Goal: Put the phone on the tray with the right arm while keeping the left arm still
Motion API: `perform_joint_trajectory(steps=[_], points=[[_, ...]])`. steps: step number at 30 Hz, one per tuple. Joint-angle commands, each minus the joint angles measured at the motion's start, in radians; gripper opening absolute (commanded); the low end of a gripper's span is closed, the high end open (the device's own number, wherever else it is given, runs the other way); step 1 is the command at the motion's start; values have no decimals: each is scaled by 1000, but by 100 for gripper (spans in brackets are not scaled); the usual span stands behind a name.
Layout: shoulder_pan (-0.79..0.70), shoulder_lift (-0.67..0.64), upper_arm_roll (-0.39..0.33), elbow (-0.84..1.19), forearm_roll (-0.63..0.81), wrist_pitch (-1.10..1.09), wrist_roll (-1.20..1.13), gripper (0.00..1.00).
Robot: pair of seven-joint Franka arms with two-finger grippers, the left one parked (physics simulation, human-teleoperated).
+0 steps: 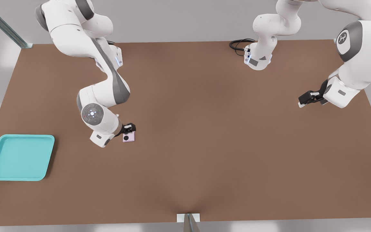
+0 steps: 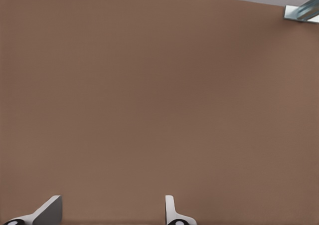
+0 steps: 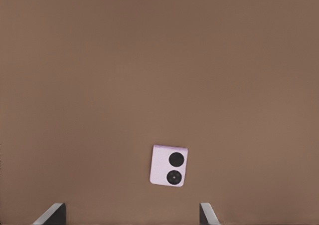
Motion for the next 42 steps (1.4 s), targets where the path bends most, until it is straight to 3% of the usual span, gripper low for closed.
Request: perform_joint_trajectory(steps=[1,7,18,26,34,36,42], points=[[-1,3,5,-53,31,159,416,100],[-15,60,4,-130,69,212,430,100],[-62,52,19,-261,68,249,411,100],[-52,138,24,-268,60,361,404,100],[-107,80,42,-431,-12,580,114,100],[-157,69,90,-465,-12,640,78,100],[-157,112,90,-483,-13,768,-98,100]])
